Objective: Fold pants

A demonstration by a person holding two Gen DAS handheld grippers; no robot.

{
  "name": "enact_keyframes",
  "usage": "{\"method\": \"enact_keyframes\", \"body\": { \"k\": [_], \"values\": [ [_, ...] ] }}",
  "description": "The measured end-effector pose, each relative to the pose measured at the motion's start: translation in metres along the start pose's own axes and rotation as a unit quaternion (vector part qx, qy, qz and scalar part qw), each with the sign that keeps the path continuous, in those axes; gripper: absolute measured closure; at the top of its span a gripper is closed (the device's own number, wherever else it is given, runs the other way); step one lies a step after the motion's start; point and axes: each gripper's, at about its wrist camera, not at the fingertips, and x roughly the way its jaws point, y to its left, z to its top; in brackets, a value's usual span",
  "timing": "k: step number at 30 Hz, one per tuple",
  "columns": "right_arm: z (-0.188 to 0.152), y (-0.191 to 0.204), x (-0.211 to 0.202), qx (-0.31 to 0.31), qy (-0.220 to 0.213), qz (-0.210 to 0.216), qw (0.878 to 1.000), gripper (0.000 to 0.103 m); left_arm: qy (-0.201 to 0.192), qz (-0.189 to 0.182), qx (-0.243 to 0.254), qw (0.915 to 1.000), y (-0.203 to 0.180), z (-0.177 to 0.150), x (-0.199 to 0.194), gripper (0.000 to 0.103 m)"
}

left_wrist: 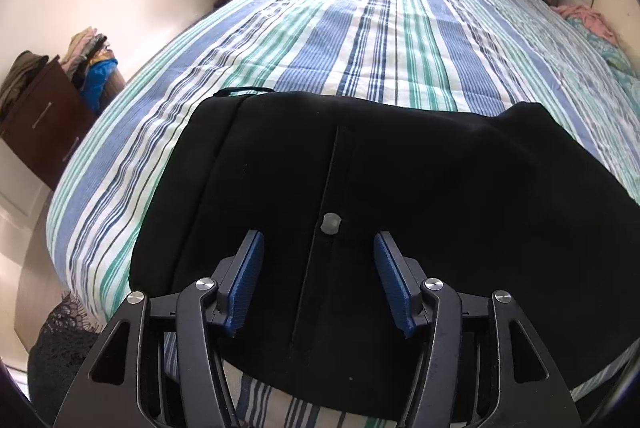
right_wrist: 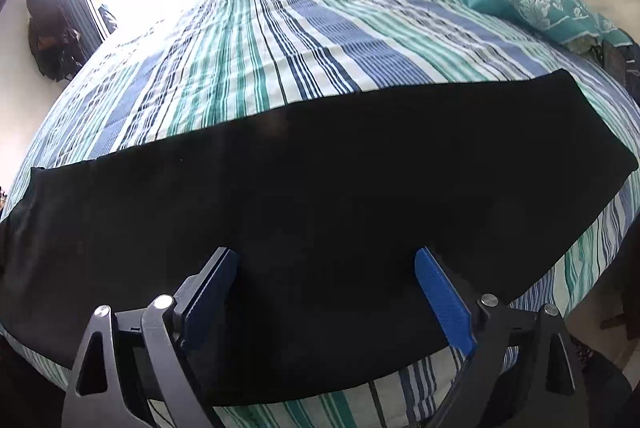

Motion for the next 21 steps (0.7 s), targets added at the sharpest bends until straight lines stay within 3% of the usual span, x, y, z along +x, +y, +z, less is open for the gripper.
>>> {"method": "enact_keyframes", "body": {
  "k": [2,4,9,11,16,19,21],
  "values": [
    [0.002,-0.001,0.004,0.007,0.013,0.006,1.0,0.0,-0.012,-0.022,-0.01,0.9996,-0.01,0.004,-0.014,0.043],
    [-0.001,-0.003,0.005,0.001,0.006,0.005,1.0,0.0,-0.031,-0.058,-0.007,0.9978,-0.025,0.008,-0.029,0.035],
    [-0.003,0.001,0.004,-0.001,-0.002,-0.001,1.0,0.0,-0.045,-0.155,0.035,0.9863,-0.088,0.031,-0.047,0.027],
    [-0.001,0.002,0.004,-0.003,-0.003,0.001,1.0,0.0,-0.047,-0.173,0.05,0.9825,-0.114,0.043,-0.043,0.027],
    [-0.001,0.003,0.004,-0.009,-0.007,0.003,1.0,0.0,-0.047,-0.162,0.093,0.9813,-0.162,0.062,-0.007,0.027],
    [-0.003,0.002,0.004,-0.016,-0.02,0.007,1.0,0.0,-0.015,-0.125,0.091,0.9879,-0.163,0.063,0.033,0.027],
    [-0.001,0.001,0.002,-0.019,-0.021,0.012,1.0,0.0,0.007,-0.14,0.076,0.9872,-0.151,0.053,0.059,0.027]
  ]
}}
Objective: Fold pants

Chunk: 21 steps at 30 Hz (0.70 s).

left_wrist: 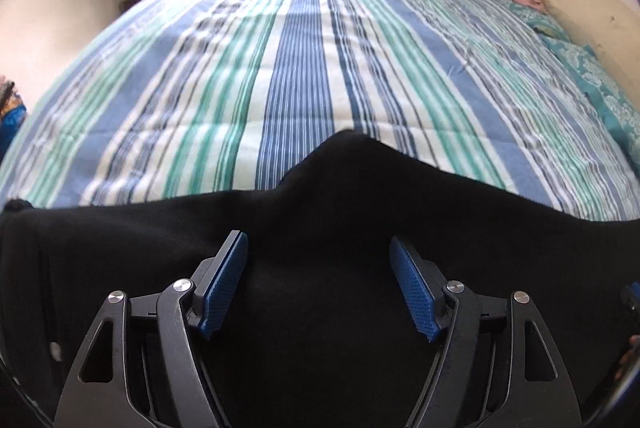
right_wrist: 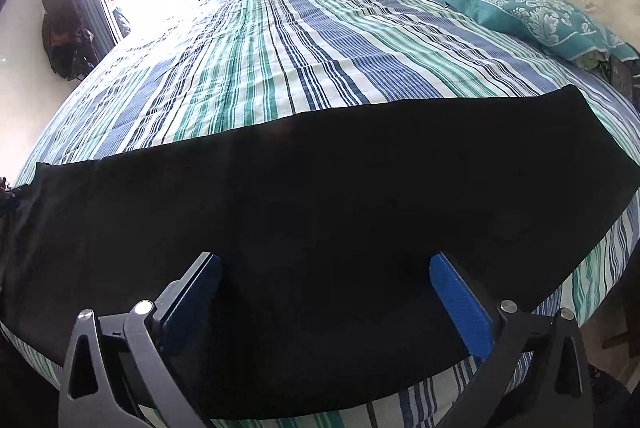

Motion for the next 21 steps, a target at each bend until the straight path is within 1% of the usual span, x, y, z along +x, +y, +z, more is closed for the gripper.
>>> {"method": "enact_keyframes", "body": {
  "k": [1,4,7,8,9,11,14,15,17,18,20,21],
  "values": [
    [0.002,0.0,-0.003,-0.001,-0.001,0.002,1.0,0.0,-0.021,-0.012,-0.007,0.9997,0.004,-0.003,-0.002,0.027],
    [0.006,-0.003,-0.015,-0.002,-0.018,-0.003,1.0,0.0,-0.024,0.003,0.011,0.9997,-0.003,-0.007,-0.003,0.025],
    [0.018,-0.017,-0.029,0.01,-0.048,0.018,0.999,0.0,-0.026,0.002,0.014,0.9996,-0.004,-0.008,-0.002,0.024],
    [0.025,-0.024,-0.03,0.013,-0.053,0.022,0.998,0.0,-0.028,0.002,0.014,0.9995,-0.005,-0.008,-0.002,0.023],
    [0.032,-0.032,-0.027,0.017,-0.05,0.024,0.998,0.0,-0.031,0.004,0.016,0.9994,-0.005,-0.009,-0.002,0.023],
    [0.049,-0.055,-0.012,0.025,-0.019,0.031,0.999,0.0,-0.033,0.006,0.018,0.9993,-0.005,-0.008,-0.002,0.023],
    [0.068,-0.104,0.024,0.035,0.039,0.014,0.999,0.0,-0.035,0.008,0.02,0.9991,-0.006,-0.008,-0.002,0.022],
    [0.072,-0.123,0.032,0.041,0.042,0.006,0.998,0.0,-0.036,0.009,0.021,0.9991,-0.006,-0.009,-0.002,0.022],
    [0.084,-0.156,0.036,0.058,0.028,0.011,0.998,0.0,-0.038,0.01,0.022,0.999,-0.007,-0.01,-0.002,0.022],
    [0.087,-0.171,0.037,0.081,0.023,0.022,0.996,0.0,-0.039,0.011,0.023,0.9989,-0.007,-0.01,-0.002,0.022],
    [0.092,-0.198,0.032,0.139,0.001,0.056,0.989,0.0,-0.04,0.014,0.025,0.9988,-0.008,-0.01,-0.002,0.021],
    [0.093,-0.207,0.027,0.159,-0.012,0.06,0.985,0.0,-0.041,0.014,0.025,0.9987,-0.008,-0.01,-0.002,0.021]
  ]
}}
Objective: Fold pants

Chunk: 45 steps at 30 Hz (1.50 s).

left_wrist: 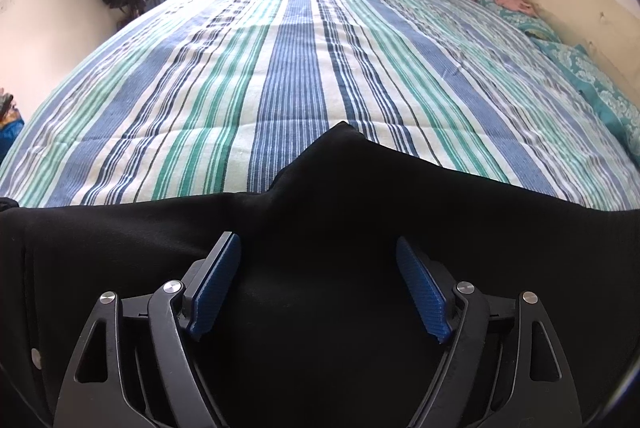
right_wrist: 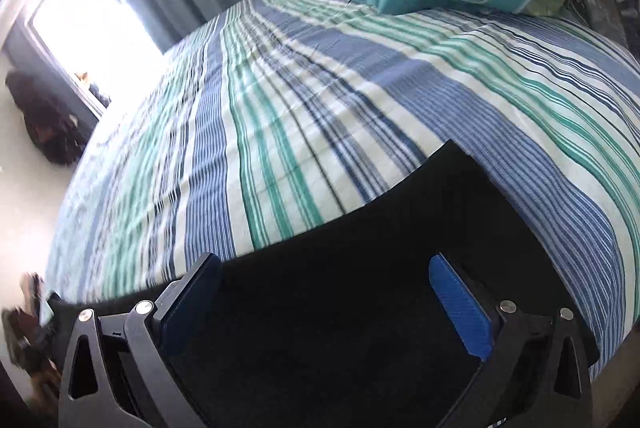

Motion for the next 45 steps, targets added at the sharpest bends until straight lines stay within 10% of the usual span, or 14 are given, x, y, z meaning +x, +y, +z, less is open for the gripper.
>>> {"method": "enact_keyframes", "body": {
  "k": [6,10,20,31,45],
  "values": [
    [-0.013,0.02,-0.035,0.026,-0.016,0.065,0.997,0.0,-0.005,0.004,0.003,1.0,-0.001,-0.001,0.0,0.021],
    [-0.044,0.028,-0.02,0.021,0.043,0.013,0.999,0.0,-0.004,0.003,0.003,1.0,-0.001,0.0,0.0,0.02],
    [-0.054,0.012,-0.02,0.072,-0.027,0.033,0.996,0.0,0.009,-0.018,-0.014,0.9997,0.02,0.008,-0.053,0.018],
    [-0.058,0.037,-0.053,0.025,-0.092,0.025,0.995,0.0,0.002,0.107,-0.053,0.9929,0.11,-0.054,-0.078,0.013],
    [-0.071,0.084,-0.038,-0.096,-0.064,0.025,0.993,0.0,0.002,-0.032,-0.014,0.9994,-0.012,-0.036,-0.083,0.013]
  ]
}}
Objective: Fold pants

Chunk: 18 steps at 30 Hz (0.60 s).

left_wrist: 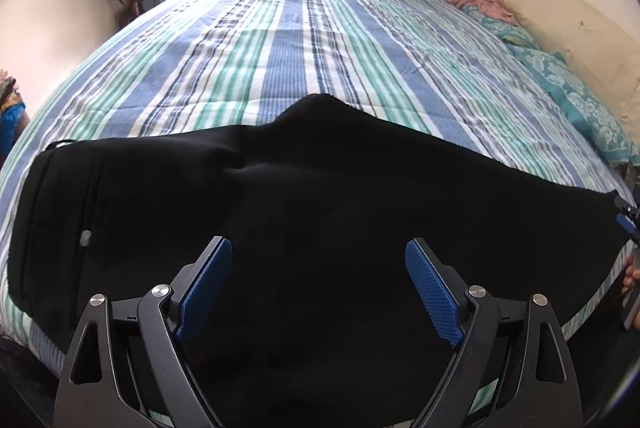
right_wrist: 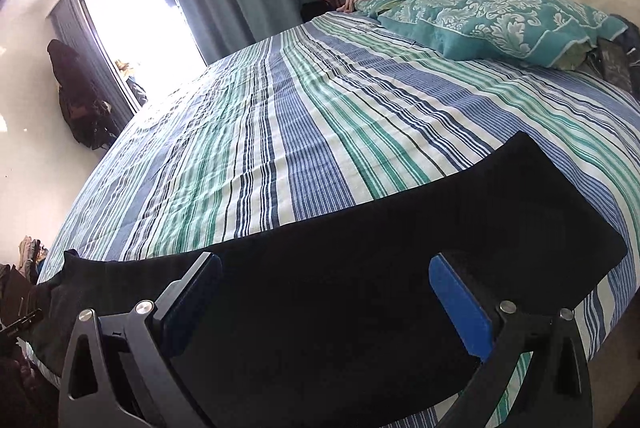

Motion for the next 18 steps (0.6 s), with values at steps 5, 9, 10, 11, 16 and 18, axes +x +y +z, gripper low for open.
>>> {"method": "enact_keyframes", "body": {
  "k": [5,9,10,11,16,18],
  "values": [
    [-0.002,0.002,-0.002,-0.01,-0.001,-0.005,1.0,0.0,0.007,0.019,0.011,0.9997,-0.02,0.013,0.031,0.013],
    [0.0,0.0,-0.011,-0.009,-0.014,0.001,1.0,0.0,0.013,0.038,0.028,0.9988,-0.019,0.005,0.058,0.004],
    [0.001,-0.002,-0.014,-0.002,-0.017,0.007,1.0,0.0,0.008,0.039,0.033,0.9987,-0.02,0.003,0.057,0.004],
    [0.004,-0.007,-0.016,0.009,-0.018,0.016,1.0,0.0,0.005,0.039,0.034,0.9986,-0.019,0.002,0.056,0.004],
    [0.029,-0.059,-0.035,0.092,-0.026,0.027,0.995,0.0,0.001,0.033,0.037,0.9988,-0.017,0.0,0.054,0.003],
    [0.043,-0.088,-0.047,0.103,-0.034,0.014,0.994,0.0,-0.002,0.035,0.038,0.9987,-0.018,-0.001,0.054,0.003]
  ]
}}
